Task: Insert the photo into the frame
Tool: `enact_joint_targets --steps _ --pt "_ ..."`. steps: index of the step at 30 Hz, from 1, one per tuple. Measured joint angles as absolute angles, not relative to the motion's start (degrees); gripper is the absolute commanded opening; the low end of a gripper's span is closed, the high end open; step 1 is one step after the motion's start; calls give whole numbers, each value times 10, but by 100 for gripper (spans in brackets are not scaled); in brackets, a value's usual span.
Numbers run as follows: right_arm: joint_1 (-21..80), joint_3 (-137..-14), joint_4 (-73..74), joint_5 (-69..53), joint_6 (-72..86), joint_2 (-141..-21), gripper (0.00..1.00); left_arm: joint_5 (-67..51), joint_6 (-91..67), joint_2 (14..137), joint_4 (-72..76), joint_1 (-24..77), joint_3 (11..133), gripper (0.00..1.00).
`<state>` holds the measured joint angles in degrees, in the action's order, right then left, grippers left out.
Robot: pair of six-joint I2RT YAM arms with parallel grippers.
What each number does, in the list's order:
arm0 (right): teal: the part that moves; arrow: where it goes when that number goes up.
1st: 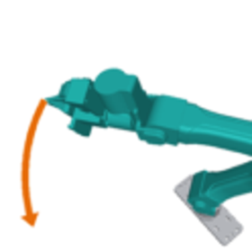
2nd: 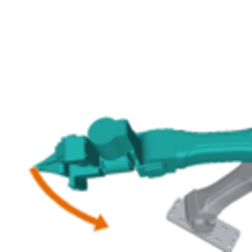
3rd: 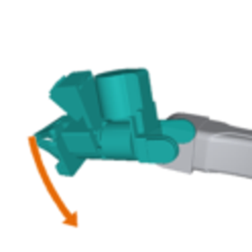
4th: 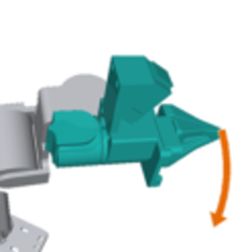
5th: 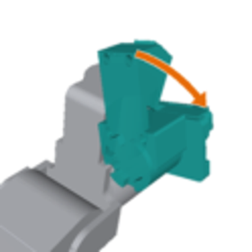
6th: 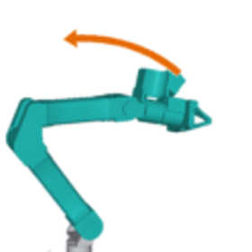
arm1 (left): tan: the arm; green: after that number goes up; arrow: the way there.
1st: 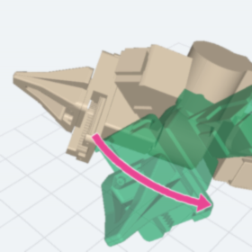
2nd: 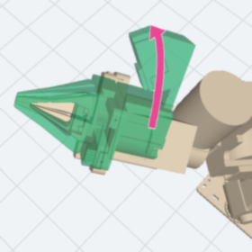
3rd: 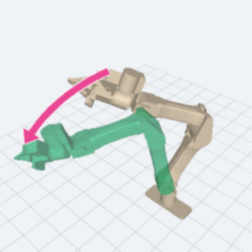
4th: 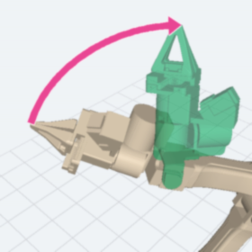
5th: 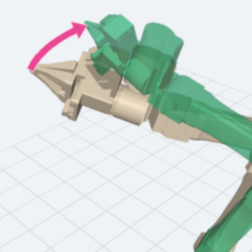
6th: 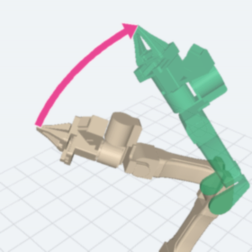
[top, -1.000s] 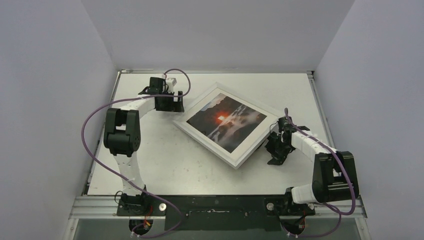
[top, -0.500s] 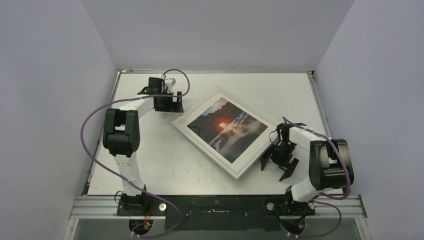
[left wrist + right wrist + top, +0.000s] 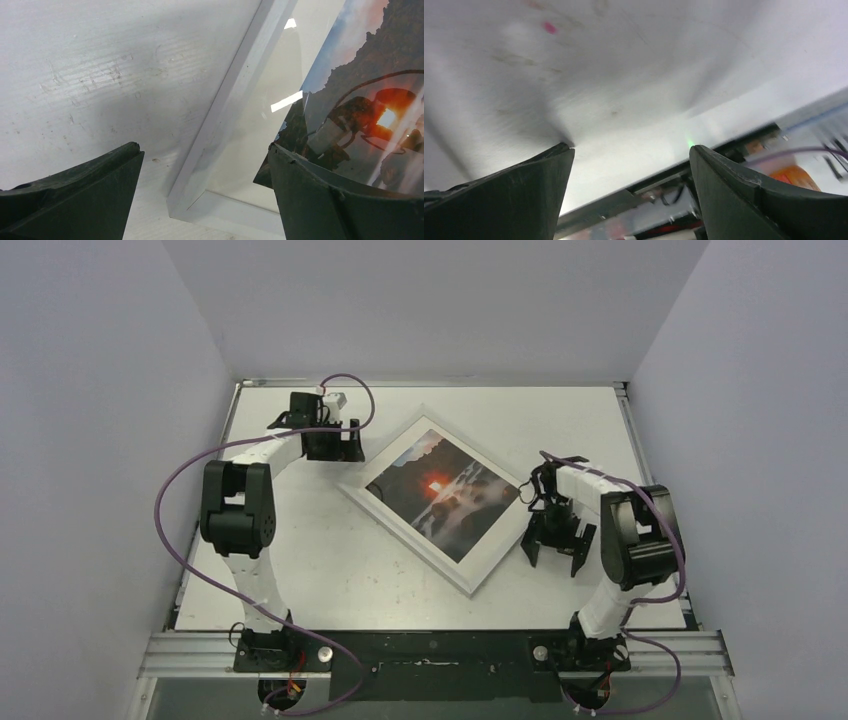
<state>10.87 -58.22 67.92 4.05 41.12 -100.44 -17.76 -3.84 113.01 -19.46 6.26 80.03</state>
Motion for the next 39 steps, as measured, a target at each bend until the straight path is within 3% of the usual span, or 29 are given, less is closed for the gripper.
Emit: enact_joint_targets --steps 8,12,18,23,30,39 --pt "95 -547 468 13 409 -802 90 -208 -43 1103 -237 23 801 97" --pt "96 -550 354 53 402 -773 90 -215 -48 1045 -243 -19 789 97" --pt "174 -329 -34 191 285 -686 90 -207 -53 914 -167 -95 660 96" --pt "170 -263 -191 284 209 -720 90 -179 -60 837 -5 -105 454 97" --pt "135 -218 -350 330 129 -775 90 -130 -92 825 270 -94 239 97" --pt "81 -134 -559 317 87 -865 90 -54 -83 836 420 -42 226 96"
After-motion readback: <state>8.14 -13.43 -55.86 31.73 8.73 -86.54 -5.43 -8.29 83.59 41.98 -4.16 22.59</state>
